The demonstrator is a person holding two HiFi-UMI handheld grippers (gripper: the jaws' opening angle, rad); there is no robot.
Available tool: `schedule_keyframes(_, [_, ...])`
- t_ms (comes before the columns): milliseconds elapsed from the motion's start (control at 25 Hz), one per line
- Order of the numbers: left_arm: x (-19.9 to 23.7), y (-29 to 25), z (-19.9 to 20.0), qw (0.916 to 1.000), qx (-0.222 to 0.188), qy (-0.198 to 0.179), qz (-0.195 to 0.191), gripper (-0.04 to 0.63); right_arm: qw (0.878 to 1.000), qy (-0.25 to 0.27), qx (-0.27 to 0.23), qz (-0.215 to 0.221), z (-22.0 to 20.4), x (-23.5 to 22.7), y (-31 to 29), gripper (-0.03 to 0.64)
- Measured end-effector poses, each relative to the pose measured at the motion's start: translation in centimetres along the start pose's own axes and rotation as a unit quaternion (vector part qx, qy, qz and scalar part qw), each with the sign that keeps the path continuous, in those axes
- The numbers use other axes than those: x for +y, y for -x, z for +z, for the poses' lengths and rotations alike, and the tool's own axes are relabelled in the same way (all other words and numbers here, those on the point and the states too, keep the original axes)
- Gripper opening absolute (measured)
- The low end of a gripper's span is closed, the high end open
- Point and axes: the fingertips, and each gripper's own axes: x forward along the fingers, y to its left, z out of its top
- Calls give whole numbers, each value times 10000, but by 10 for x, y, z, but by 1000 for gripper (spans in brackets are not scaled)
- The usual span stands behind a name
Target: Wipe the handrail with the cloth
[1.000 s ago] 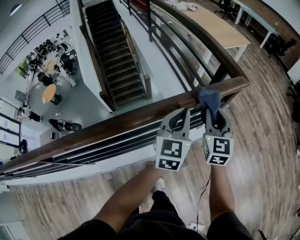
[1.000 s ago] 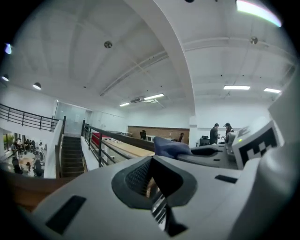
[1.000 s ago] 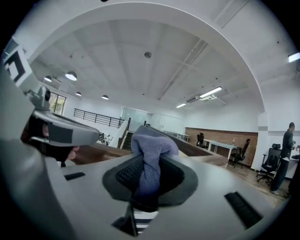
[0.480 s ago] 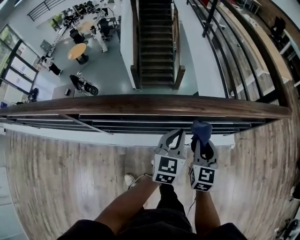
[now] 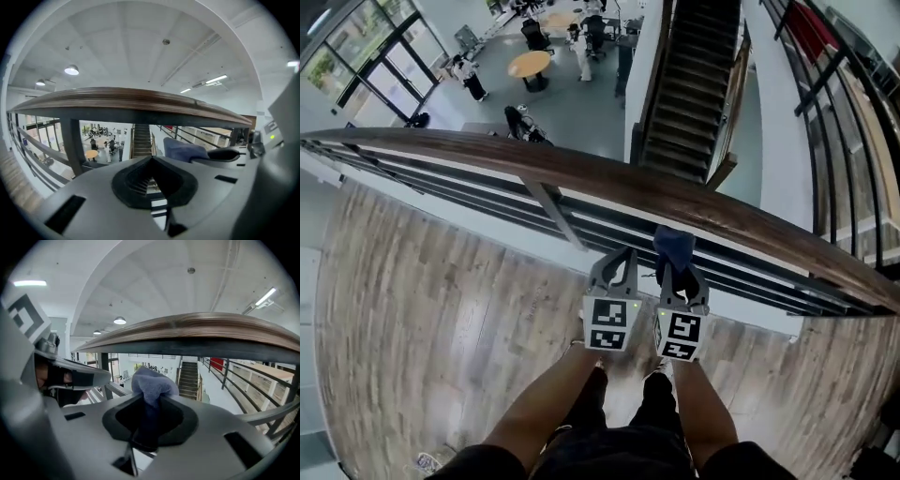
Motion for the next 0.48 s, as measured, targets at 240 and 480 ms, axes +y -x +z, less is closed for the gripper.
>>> schedule_keyframes(240, [129,24,-14,9988,-38,66,488,2,9983,110,-301,477,35,124,-78,80])
schedule_keyframes(480, [216,25,-24,9984,-277,139,466,2,9983,-210,-87,534,40,196,-149,80])
